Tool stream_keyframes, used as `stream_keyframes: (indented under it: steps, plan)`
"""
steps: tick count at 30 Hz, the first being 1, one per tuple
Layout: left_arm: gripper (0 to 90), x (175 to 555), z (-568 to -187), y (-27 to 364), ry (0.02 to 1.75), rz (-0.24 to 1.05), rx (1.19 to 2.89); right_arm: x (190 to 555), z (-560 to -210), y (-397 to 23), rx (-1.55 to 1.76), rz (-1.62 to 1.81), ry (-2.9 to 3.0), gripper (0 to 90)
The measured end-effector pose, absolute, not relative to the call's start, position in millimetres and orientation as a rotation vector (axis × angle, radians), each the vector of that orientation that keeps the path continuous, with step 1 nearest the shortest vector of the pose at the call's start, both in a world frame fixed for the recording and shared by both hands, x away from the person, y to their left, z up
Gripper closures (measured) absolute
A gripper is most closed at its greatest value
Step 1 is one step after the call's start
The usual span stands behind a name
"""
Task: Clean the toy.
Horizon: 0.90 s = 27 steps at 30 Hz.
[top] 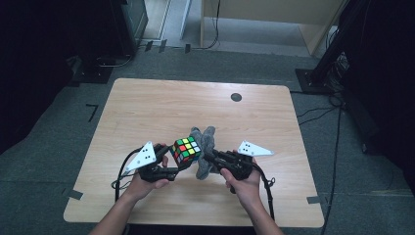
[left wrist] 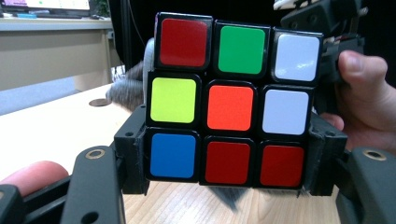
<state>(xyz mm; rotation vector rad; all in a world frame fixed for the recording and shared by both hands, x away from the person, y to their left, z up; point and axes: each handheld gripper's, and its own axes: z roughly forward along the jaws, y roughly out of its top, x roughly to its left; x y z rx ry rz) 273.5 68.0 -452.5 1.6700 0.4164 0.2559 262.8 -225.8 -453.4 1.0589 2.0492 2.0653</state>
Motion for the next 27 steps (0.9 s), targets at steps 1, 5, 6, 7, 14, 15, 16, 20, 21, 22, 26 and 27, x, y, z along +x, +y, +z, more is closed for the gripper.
stream_keyframes:
  steps: [1,5,6,7,14,15,16,20,21,22,26,27]
  plan:
    - [33.9,274,-452,69,0.419,0.255,1.669,263,-456,-225,1.067,2.061,2.064,76.2]
    - [33.9,274,-452,70,0.422,0.251,1.664,263,-459,-220,1.057,2.028,2.104,76.2]
    - [33.9,274,-452,70,0.422,0.250,1.664,263,-457,-222,1.054,2.030,2.096,76.2]
    - [34.0,274,-453,69,0.418,0.248,1.668,263,-455,-223,1.046,2.030,2.076,76.2]
    - [33.9,275,-453,71,0.427,0.257,1.668,262,-457,-223,1.040,2.069,2.047,76.2]
    - [33.9,275,-452,72,0.431,0.261,1.665,262,-459,-221,1.037,2.058,2.064,76.2]
    - [34.0,275,-452,73,0.435,0.265,1.660,261,-460,-220,1.034,2.047,2.077,76.2]
    - [34.0,276,-453,74,0.437,0.273,1.667,259,-455,-222,1.004,2.038,2.048,76.3]
    - [34.0,276,-453,73,0.437,0.272,1.670,259,-452,-224,1.000,2.055,2.023,76.2]
    - [34.0,276,-453,73,0.437,0.271,1.673,259,-451,-225,1.001,2.064,2.012,76.2]
    - [34.0,277,-453,74,0.464,0.288,1.658,259,-456,-221,0.976,2.026,2.058,75.9]
    - [33.9,278,-452,75,0.474,0.294,1.649,259,-458,-219,0.967,2.001,2.077,75.9]
